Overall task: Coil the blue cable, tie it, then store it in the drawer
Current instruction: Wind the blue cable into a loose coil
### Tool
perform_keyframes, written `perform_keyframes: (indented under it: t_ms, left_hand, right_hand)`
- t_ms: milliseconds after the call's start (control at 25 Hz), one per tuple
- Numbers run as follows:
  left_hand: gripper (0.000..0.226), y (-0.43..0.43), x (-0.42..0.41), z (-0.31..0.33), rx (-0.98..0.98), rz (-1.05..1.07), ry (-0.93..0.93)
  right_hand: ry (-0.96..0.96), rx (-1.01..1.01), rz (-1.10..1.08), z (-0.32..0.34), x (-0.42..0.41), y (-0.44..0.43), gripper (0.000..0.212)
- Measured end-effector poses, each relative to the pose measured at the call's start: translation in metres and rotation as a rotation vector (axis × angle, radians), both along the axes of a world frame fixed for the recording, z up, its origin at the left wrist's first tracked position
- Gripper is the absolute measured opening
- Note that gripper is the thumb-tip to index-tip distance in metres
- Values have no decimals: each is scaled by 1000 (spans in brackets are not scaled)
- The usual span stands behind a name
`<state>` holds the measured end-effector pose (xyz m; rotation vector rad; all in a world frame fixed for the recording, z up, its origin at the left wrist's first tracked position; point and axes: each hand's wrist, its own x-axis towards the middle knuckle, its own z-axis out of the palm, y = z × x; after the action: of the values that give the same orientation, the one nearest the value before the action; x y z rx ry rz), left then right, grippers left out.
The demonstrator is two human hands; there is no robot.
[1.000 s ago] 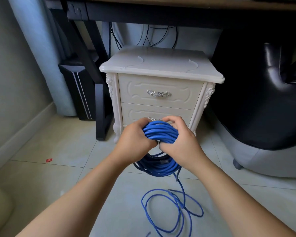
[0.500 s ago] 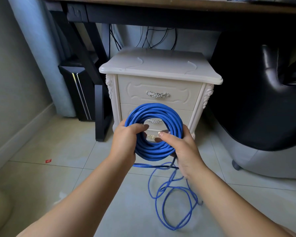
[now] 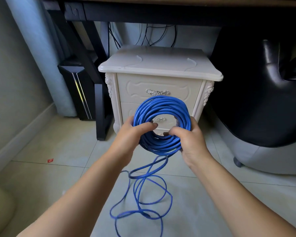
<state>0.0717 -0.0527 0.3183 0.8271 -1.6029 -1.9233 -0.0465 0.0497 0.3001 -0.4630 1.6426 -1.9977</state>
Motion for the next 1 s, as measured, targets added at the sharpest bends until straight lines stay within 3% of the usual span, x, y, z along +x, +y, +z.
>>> perform_keyframes:
  t_ms: [120,240,360,480,600,840,1000]
  left_hand:
    - [58,-10,8,9,-326,-67,-43]
    - [64,-13,11,11,-657,-158,-211]
    - [63,-10,11,8,-750,-185,-302]
    - [43,-6,11,7,-738,-169,-320]
    - [31,0,5,8,-634,-62,-245]
    - [17,-3,-1,6,-126,196,0]
    - [20,-1,-1,4,-60,96,-16]
  right_hand:
    - [237,114,28,8,-1,2,40]
    - [496,256,111,12,6,4,45]
    - [691,353,175,12,6,6,47]
    - [751,411,235,15,4,8,48]
    - [639,349,203,18,3,10,50]
    - [44,141,285,13,1,12,37]
    - [-35,122,155,3,7,7,28]
